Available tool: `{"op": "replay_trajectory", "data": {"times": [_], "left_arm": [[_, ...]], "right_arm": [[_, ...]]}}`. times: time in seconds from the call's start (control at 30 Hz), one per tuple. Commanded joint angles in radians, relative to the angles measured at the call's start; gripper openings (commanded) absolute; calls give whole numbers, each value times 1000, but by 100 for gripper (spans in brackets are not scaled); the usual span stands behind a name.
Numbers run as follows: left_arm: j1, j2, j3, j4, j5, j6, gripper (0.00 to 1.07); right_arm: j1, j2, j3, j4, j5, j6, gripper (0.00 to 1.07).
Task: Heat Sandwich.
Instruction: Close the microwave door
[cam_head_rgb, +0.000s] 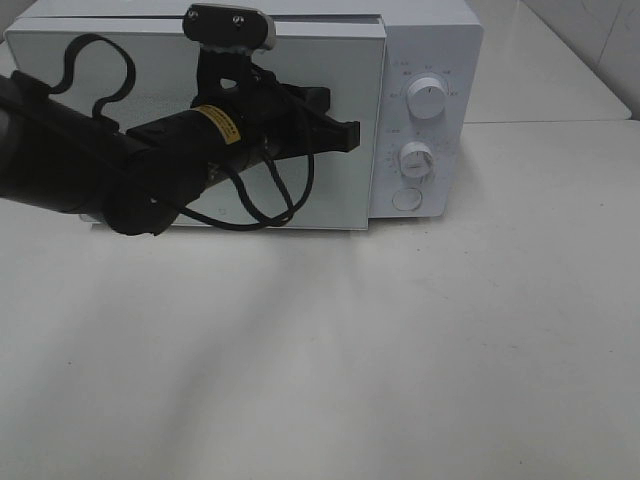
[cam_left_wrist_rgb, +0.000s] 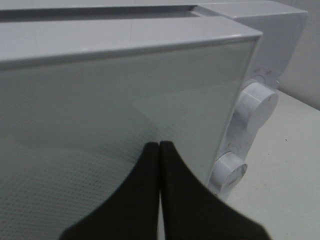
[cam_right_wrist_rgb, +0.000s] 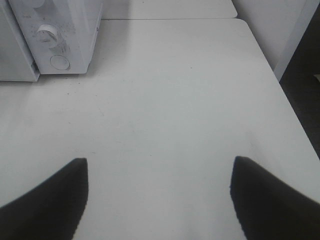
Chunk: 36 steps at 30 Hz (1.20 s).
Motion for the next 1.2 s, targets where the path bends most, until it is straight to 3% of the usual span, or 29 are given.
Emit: {"op": "replay_trajectory", "data": {"times": [0.03, 0.47, 1.2], "left_arm": [[-4, 17, -60, -21, 30, 10, 0], [20, 96, -202, -49, 94, 28, 0], [36, 94, -205, -45, 97, 28, 0]], "right_arm": [[-6, -28, 1, -5, -7, 5, 76], [-6, -28, 1, -4, -7, 4, 76], [-6, -28, 1, -4, -7, 3, 76]]}}
